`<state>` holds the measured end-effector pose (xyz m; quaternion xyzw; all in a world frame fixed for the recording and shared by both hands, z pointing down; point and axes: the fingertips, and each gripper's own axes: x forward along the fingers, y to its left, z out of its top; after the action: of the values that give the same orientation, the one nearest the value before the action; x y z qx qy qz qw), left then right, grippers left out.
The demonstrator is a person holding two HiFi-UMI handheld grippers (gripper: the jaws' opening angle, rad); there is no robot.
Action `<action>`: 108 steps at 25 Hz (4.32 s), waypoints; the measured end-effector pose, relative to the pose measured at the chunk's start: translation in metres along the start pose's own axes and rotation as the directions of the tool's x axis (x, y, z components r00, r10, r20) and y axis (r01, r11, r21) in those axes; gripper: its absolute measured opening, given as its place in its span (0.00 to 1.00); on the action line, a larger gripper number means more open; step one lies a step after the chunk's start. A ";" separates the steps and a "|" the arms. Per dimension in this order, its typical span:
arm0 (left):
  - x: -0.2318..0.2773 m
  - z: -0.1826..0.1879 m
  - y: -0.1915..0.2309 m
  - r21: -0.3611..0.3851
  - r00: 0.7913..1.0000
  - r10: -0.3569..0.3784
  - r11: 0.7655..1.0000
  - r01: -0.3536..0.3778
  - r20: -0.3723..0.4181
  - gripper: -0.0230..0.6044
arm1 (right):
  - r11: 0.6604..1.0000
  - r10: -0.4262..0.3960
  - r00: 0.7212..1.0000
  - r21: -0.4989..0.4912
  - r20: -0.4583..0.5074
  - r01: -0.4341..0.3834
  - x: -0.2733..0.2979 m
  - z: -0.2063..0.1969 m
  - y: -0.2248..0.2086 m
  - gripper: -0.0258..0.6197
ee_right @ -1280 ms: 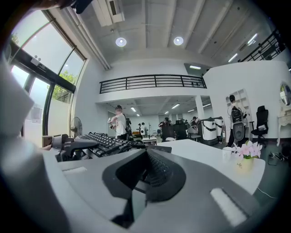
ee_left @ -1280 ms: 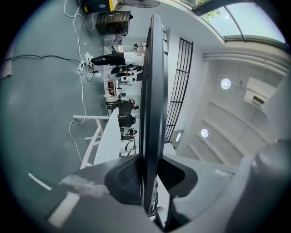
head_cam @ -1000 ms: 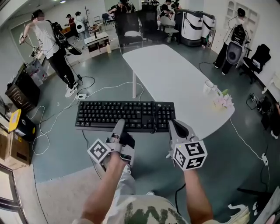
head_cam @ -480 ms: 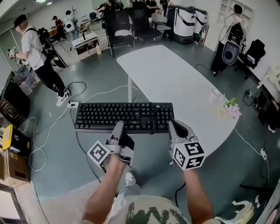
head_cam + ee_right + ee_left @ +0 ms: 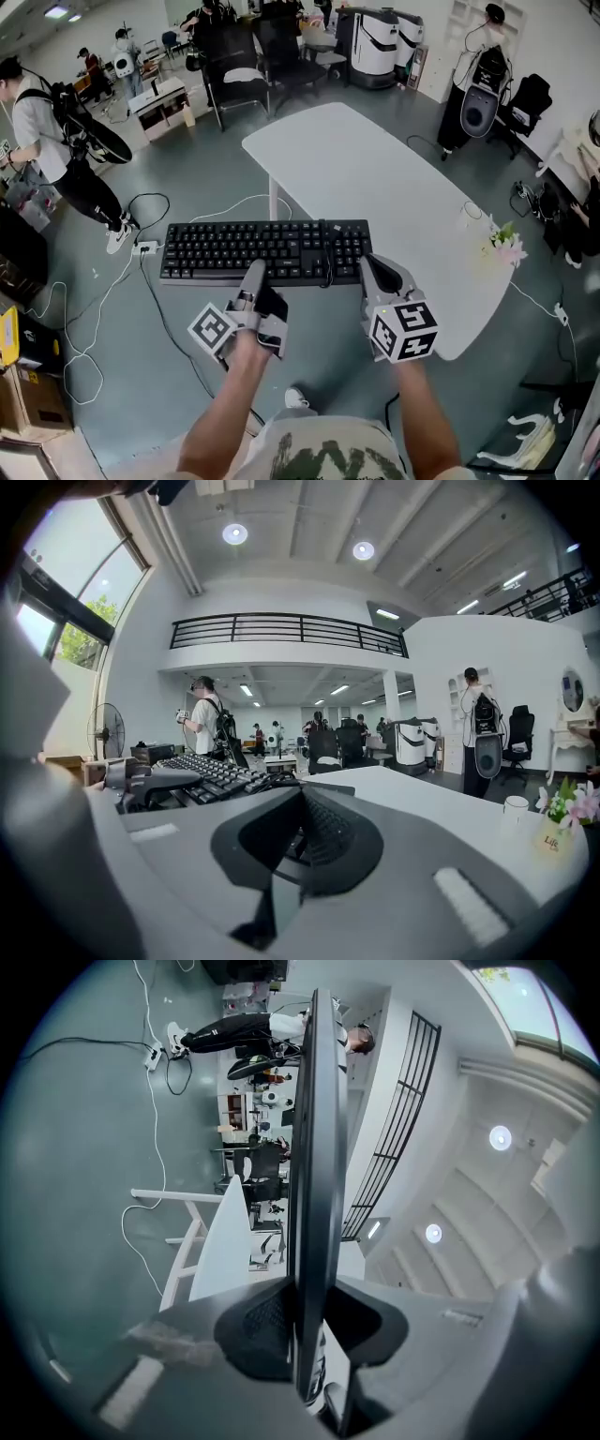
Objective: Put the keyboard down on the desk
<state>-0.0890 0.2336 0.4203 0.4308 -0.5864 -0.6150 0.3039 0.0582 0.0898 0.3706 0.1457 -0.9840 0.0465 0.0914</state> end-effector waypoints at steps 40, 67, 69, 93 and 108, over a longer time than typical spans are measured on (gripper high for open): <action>0.330 -0.076 0.078 -0.038 0.943 -0.010 0.999 -0.002 -0.333 0.18 | 0.958 -0.271 0.962 0.105 0.025 0.267 0.144 0.026 -0.251 0.04; 0.446 -0.111 0.100 -0.055 0.872 -0.022 0.998 -0.005 -0.489 0.18 | 0.907 -0.396 0.918 0.158 0.006 0.390 0.188 0.030 -0.326 0.04; 0.456 -0.112 0.101 -0.068 0.856 -0.035 0.998 -0.001 -0.515 0.18 | 0.893 -0.426 0.904 0.163 0.006 0.420 0.192 0.031 -0.329 0.04; 0.528 -0.134 0.150 -0.143 0.602 -0.063 0.986 -0.086 -0.796 0.18 | 0.616 -0.763 0.645 0.242 -0.053 0.749 0.209 0.021 -0.334 0.04; 0.510 -0.172 0.213 -0.110 0.564 0.043 0.966 -0.234 -0.825 0.18 | 0.570 -0.777 0.617 0.271 -0.129 0.775 0.204 -0.016 -0.335 0.04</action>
<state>-0.1910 -0.3211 0.5509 0.5835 -0.3449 -0.3787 0.6301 -0.0318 -0.2847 0.4470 0.5740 -0.8013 0.1503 0.0767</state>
